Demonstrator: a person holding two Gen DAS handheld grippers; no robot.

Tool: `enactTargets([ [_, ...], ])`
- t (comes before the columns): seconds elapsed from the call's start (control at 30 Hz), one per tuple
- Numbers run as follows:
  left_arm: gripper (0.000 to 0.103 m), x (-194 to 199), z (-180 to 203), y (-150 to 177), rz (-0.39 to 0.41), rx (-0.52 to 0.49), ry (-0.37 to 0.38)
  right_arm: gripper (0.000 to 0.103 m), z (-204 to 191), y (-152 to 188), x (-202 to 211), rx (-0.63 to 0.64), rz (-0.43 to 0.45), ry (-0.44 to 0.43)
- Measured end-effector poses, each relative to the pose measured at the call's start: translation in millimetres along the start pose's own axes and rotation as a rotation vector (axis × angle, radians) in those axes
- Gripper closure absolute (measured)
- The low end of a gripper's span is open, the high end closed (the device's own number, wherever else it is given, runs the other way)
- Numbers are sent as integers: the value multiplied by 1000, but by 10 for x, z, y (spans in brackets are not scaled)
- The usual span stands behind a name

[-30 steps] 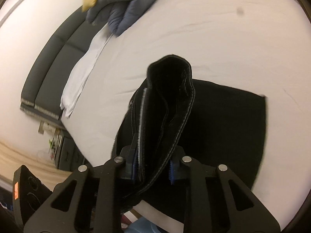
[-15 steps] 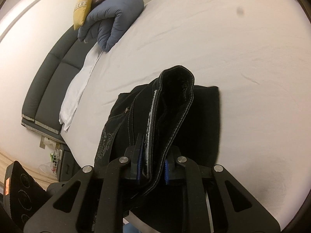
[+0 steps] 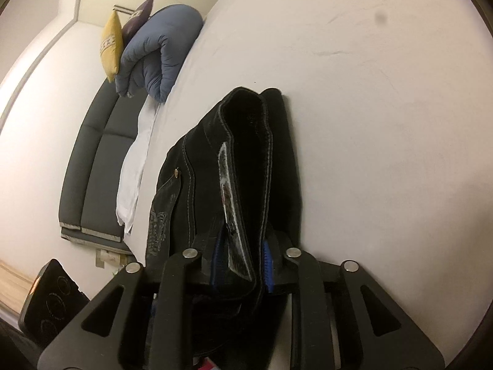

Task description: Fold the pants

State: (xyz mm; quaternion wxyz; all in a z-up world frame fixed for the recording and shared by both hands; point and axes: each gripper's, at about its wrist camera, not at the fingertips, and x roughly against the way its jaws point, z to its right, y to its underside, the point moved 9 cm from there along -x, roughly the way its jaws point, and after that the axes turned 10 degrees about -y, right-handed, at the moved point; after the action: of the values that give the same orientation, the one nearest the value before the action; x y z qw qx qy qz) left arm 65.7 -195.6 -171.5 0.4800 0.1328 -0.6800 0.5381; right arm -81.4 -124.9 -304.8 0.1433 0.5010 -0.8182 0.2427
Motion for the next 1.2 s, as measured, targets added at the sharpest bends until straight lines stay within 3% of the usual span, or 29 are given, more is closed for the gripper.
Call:
enactTargets([
  [0.07, 25, 178, -146, -35, 43, 38, 8, 77, 29, -32, 134, 0, 26, 41],
  [0.17, 23, 326, -401, -67, 69, 82, -5, 75, 20, -98, 411, 13, 92, 156],
  [0.33, 25, 216, -882, -66, 25, 191, -19, 76, -611, 26, 347, 141, 71, 74],
  [0.4, 25, 246, -828, -72, 22, 213, -24, 76, -699, 177, 185, 182, 16, 75],
  [0.5, 31, 122, -876, -24, -26, 237, -31, 79, -359, 413, -77, 180, -81, 217],
  [0.57, 39, -30, -940, 92, -111, 250, -37, 82, -278, 457, -56, 229, -41, 209],
  [0.73, 41, -150, -962, 174, -153, 251, -53, 87, -173, 518, 172, 188, -18, 220],
  [0.87, 41, -203, -913, 173, -164, 215, -94, 86, -320, 350, 370, 193, 36, 282],
  [0.97, 41, -254, -860, 154, -164, 217, -99, 86, -652, 50, 377, 240, 83, 221],
  [1.1, 41, -293, -815, 134, -170, 208, -107, 86, -837, -236, 43, 304, 45, 198],
  [1.2, 40, -309, -772, 141, -169, 208, -104, 83, -715, -321, -272, 298, -19, 218],
])
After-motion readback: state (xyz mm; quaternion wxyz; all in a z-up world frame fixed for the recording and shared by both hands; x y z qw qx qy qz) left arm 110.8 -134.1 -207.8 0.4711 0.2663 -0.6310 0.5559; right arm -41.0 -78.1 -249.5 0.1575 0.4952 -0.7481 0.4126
